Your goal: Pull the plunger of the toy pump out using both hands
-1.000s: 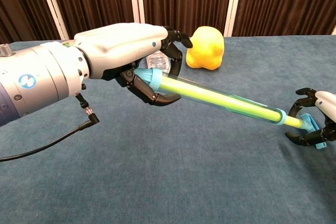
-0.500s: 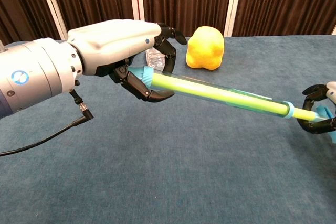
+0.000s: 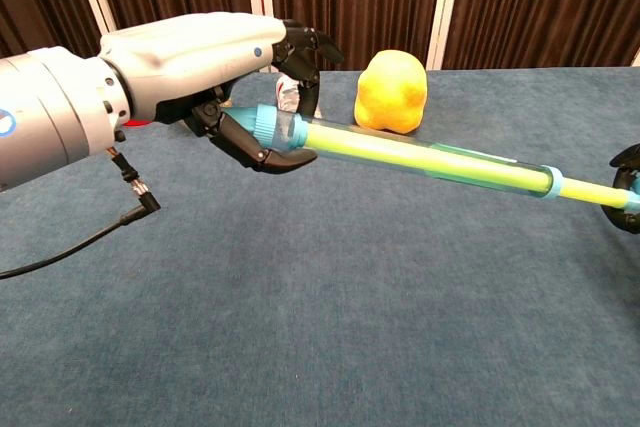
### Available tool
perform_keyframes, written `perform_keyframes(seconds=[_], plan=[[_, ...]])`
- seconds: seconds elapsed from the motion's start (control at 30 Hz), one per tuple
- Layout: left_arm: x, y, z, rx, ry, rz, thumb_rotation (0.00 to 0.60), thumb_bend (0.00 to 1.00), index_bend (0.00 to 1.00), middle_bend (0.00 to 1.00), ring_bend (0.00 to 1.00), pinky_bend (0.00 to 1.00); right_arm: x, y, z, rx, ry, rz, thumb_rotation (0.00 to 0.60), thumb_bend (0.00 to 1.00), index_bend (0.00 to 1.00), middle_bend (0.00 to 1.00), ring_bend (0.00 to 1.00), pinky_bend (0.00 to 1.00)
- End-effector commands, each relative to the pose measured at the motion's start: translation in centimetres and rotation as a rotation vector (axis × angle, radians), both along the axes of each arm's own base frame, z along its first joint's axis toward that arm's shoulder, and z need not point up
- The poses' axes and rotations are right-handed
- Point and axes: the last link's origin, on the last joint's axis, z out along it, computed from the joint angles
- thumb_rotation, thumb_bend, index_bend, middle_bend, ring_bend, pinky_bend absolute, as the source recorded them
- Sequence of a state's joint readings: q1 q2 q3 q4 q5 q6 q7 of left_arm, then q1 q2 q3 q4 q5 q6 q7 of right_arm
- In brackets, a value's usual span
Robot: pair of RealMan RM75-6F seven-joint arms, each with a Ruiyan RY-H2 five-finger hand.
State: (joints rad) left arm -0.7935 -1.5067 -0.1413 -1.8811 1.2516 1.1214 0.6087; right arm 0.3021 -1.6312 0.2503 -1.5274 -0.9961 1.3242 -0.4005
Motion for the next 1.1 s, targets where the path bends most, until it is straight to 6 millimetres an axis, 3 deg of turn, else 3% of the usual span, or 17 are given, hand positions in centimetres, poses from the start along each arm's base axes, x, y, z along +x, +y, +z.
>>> perform_keyframes(seconds=[0.03, 0.3, 0.57, 1.1], plan=[[-0.4, -0.1, 0.5, 0.003, -0.007, 0.003, 0.6, 0.36, 0.61, 0.09, 0.0, 0.09, -0.1, 0.0, 0.2, -0.005, 0.004, -0.004, 0.6, 0.54, 0.77, 0.21, 0.09, 0.03], [-1.3, 0.0, 1.8, 0.011, -0.036, 0.015, 0.6, 0.36, 0.61, 0.09, 0.0, 0.09, -1.1, -0.2, 1.2, -0.028, 0.031, -0.027, 0.6, 0.53, 0.77, 0.21, 0.09, 0.03], [-4.0, 0.2, 3.0, 0.025, -0.016, 0.059, 0.6, 0.36, 0.61, 0.09, 0.0, 0.09, -2.5, -0.5, 3.3, -0.071, 0.04, -0.059, 0.6, 0.53, 0.77, 0.21, 0.09, 0.03], [-6.7, -0.2, 4.0, 0.029, 0.035, 0.074, 0.6, 0.36, 0.61, 0.09, 0.0, 0.09, -3.9, -1.1, 5.6, -0.119, 0.046, -0.098, 0.6, 0.53, 0.77, 0.21, 0.09, 0.03]])
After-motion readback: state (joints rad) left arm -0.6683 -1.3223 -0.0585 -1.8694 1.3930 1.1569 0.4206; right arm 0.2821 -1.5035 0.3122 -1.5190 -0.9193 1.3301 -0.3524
